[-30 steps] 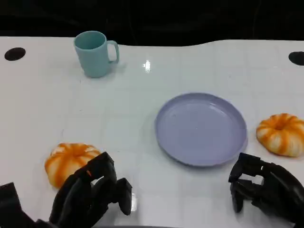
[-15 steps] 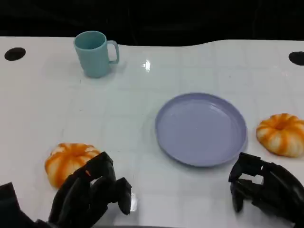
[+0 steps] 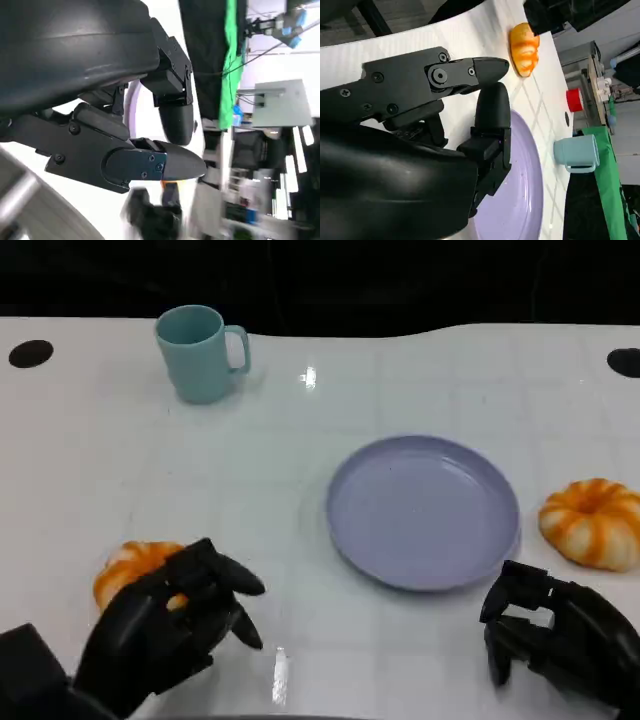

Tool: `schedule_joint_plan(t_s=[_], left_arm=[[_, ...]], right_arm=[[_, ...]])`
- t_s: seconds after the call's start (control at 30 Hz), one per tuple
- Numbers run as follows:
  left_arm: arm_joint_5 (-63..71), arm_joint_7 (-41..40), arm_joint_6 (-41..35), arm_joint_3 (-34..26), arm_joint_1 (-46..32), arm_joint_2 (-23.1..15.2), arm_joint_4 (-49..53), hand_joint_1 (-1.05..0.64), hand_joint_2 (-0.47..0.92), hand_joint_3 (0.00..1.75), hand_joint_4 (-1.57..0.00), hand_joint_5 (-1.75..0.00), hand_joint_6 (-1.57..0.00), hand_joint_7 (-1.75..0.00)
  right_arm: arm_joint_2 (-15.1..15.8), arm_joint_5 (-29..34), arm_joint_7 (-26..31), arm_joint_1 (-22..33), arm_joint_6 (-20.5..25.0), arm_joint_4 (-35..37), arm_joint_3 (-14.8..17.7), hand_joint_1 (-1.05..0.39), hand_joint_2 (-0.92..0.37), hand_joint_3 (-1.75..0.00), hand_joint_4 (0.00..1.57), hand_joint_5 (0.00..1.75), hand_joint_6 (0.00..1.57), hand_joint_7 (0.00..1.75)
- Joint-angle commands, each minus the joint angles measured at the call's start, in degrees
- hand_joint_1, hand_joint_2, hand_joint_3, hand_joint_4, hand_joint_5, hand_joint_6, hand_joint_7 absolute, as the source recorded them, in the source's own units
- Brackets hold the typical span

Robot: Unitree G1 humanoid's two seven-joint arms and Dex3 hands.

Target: Grasp the bread from the table and place it into the plate.

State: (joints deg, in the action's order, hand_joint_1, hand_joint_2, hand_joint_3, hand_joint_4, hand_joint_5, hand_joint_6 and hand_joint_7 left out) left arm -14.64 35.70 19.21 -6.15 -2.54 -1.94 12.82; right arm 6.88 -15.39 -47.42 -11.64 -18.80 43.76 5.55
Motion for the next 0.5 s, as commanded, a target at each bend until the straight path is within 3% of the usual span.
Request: schedule_joint_plan(t_s=[0.03,0.1,0.2,0.37,0.47,0.5], left_arm=[[6.0,-3.9,2.5,0.6,-0.4,-3.5,-3.0,-0.73,0.92,0.32,-0.45,-1.29,-0.45,-0.82],[15.1,-8.1,3.4,0.9,-1.2,-7.2,-8.1,-0.65,0.92,0.29,-0.31,-1.10,-0.35,-0.67],[24.5,-12.4,5.9,1.4,-1.3,-11.3,-11.6,-0.61,0.92,0.30,-0.19,-0.99,-0.29,-0.56],[40.8,-19.9,6.8,2.0,-1.2,-18.1,-16.5,-0.65,0.92,0.25,-0.16,-0.87,-0.31,-0.36],[46.6,-23.2,6.0,2.6,-1.3,-20.1,-18.2,-0.66,0.92,0.22,-0.15,-0.78,-0.35,-0.25],[48.6,-24.6,6.0,2.7,-1.2,-20.7,-18.6,-0.65,0.92,0.19,-0.19,-0.68,-0.39,-0.17]], right_arm=[[0.4,0.9,1.0,0.7,0.2,0.1,-0.3,-0.56,-0.92,-0.23,0.72,1.75,0.65,1.55],[0.4,1.6,2.2,0.9,0.6,-0.5,-0.8,-0.59,-0.92,-0.22,0.72,1.75,0.67,1.52],[0.2,1.3,2.4,1.1,1.3,-1.2,-1.0,-0.60,-0.92,-0.21,0.73,1.75,0.69,1.52],[0.2,1.1,2.1,0.9,0.5,-0.5,-1.1,-0.60,-0.92,-0.21,0.73,1.75,0.67,1.54],[0.2,1.1,2.0,0.8,0.6,-0.4,-1.2,-0.59,-0.92,-0.21,0.72,1.75,0.67,1.54],[0.2,1.0,2.1,0.8,0.8,-0.4,-1.2,-0.59,-0.92,-0.20,0.72,1.75,0.67,1.53]])
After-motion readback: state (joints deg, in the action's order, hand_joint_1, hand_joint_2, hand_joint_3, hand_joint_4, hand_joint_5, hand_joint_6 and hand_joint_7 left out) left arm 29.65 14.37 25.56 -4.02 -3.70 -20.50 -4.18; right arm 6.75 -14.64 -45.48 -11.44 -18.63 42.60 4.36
